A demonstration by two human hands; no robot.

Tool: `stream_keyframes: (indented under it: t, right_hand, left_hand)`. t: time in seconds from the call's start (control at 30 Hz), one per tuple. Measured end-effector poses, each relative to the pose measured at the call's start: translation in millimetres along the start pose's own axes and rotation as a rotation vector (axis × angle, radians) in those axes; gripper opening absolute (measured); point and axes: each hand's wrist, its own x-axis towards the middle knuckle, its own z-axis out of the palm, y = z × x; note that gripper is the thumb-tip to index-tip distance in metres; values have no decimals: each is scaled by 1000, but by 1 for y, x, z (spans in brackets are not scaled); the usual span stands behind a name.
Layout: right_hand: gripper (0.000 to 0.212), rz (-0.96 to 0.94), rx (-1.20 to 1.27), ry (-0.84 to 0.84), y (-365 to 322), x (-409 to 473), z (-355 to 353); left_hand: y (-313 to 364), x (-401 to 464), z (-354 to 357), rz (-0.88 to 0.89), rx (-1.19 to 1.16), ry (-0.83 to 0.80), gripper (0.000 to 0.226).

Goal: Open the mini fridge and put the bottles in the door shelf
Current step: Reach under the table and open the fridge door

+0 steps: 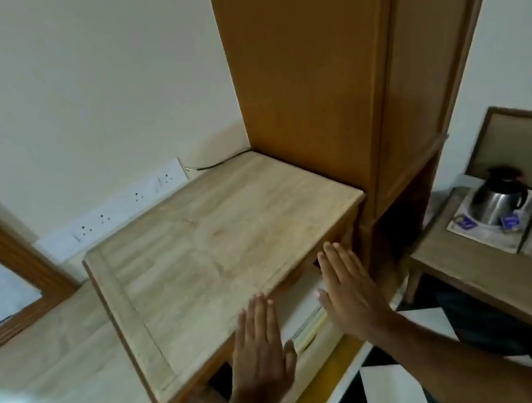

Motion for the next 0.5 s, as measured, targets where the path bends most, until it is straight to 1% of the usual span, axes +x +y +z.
stream_keyframes:
  t: [0.03,0.1,0.13,0.2,0.23,0.27,0.33,0.4,0.5]
  right_hand:
    - [71,11,0,-34,3,-9,20]
    - [71,10,-8,-52,12,-29,65]
    - [70,27,-25,-82,17,-40,91]
    - [70,35,-10,-137,25,-55,147]
    - [70,15,-11,-172,25,-62,184]
    - [69,-7,-5,-212,22,-64,215]
    - [68,-78,36,-231,10,-59,282]
    - [66,-143,69,-245,-8,-44,347]
    - [63,-205,72,-238,-24,-20,433]
  left_hand:
    - [2,-7,24,42,-7,-52,76]
    - [6,-25,70,45,-51,-129,74]
    - [6,-36,94,9,-85,-200,76]
    - [-5,-45,155,-120,-162,-186,83]
    - [-16,-50,190,-187,-157,-166,84]
    - [-27,-50,218,-248,-146,-190,83]
    - [-52,-43,271,-386,-134,-194,82]
    - [-80,-23,319,-444,-99,-182,79]
    - [-118,14,381,-450,-60,-218,72]
